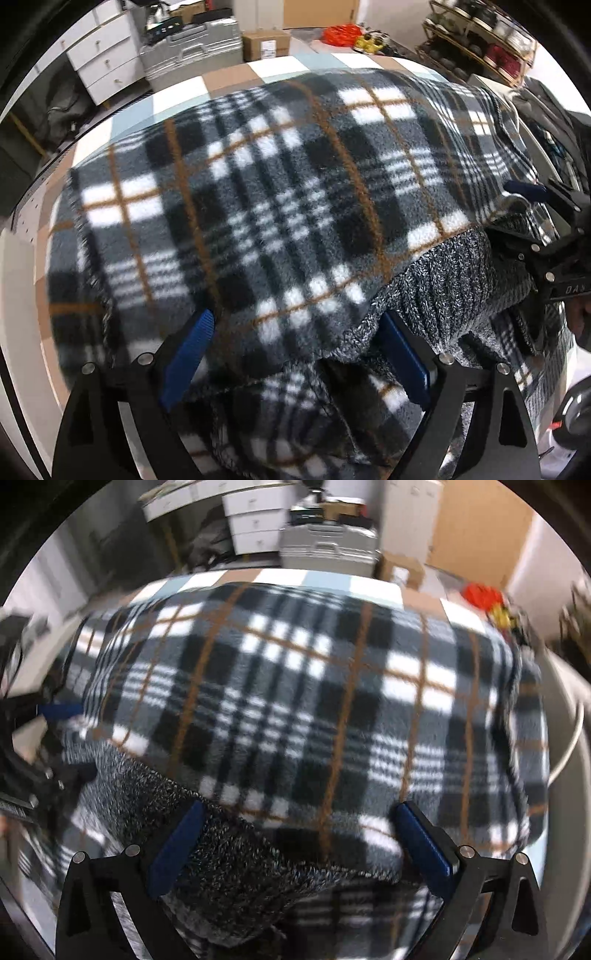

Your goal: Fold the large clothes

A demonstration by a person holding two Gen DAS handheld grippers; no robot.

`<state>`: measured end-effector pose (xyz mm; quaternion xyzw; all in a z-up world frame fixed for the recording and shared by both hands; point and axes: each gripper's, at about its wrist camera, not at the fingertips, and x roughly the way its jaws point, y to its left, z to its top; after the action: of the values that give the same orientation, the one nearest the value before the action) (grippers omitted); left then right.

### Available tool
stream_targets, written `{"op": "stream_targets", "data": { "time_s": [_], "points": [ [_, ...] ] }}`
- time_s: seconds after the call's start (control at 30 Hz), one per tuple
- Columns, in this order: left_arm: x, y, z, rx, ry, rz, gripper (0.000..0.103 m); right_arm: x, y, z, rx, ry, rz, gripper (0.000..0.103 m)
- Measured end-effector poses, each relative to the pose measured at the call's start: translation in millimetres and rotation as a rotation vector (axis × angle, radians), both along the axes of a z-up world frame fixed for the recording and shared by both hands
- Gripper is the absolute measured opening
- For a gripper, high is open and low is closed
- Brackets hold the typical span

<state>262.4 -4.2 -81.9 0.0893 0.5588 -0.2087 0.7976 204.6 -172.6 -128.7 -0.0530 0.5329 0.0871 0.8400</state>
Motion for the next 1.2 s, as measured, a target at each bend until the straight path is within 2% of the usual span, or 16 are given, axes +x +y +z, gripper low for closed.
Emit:
{"op": "stream_targets", "data": {
  "time_s": [0.1,0.13,0.17,0.27,0.37,0.5,0.63,0.67,0.77,0.83,0.87,0.97,1.03,1.1,1.2],
  "points": [
    [-21.3,17.2,11.6,-0.038,-0.001,0.020,0.087,-26.1,2.0,19.5,-0.044,-0.014,-0.013,0.103],
    [-29.7,22.1,14.7,-0.055,-0.006,0.027,0.087,-40.5,0.1,29.5,-0.024,-0.033,-0.014,0.103],
    [-43.3,32.8,20.0,-0.085,-0.017,0.040,0.087,-51.4,-2.1,39.3,0.004,-0.011,-0.004,0.103],
    [-82.8,67.2,28.9,-0.197,-0.031,0.062,0.087,-107.9,-17.7,69.0,0.135,-0.061,-0.027,0.103],
    [-110.9,96.4,29.0,-0.271,-0.014,0.094,0.087,-157.9,-30.6,89.6,0.236,-0.127,-0.049,0.103],
    [-139.5,124.1,12.0,-0.326,0.011,0.147,0.087,-228.7,-32.1,105.9,0.326,-0.188,-0.071,0.103],
    [-150.6,122.4,2.9,-0.381,0.053,0.190,0.087,-259.7,-37.7,109.8,0.446,-0.181,-0.091,0.103],
    [-154.5,124.3,-0.8,-0.391,0.058,0.199,0.087,-267.2,-35.8,112.2,0.445,-0.179,-0.092,0.103],
    [-164.2,128.4,-4.8,-0.407,0.062,0.214,0.087,-277.2,-32.9,125.4,0.372,-0.240,-0.083,0.103],
    [-170.1,140.6,-3.9,-0.423,0.072,0.219,0.087,-298.4,-29.4,142.8,0.323,-0.301,-0.068,0.103],
    [-173.3,141.1,-6.1,-0.428,0.081,0.222,0.087,-305.9,-29.8,150.6,0.257,-0.353,-0.071,0.103],
    [-178.6,142.5,-6.7,-0.433,0.084,0.223,0.087,-340.4,-10.5,177.4,-0.231,-0.653,-0.129,0.103],
    [-181.4,141.8,-7.2,-0.431,0.080,0.214,0.087,-357.2,1.3,186.6,-0.402,-0.759,-0.091,0.103],
    [-181.6,140.0,-7.8,-0.425,0.075,0.209,0.087,-367.1,2.3,195.1,-0.423,-0.787,-0.083,0.103],
    [-184.2,136.4,-14.2,-0.432,0.081,0.212,0.087,-368.6,-13.6,204.7,-0.321,-0.744,-0.190,0.103]
  ]
}}
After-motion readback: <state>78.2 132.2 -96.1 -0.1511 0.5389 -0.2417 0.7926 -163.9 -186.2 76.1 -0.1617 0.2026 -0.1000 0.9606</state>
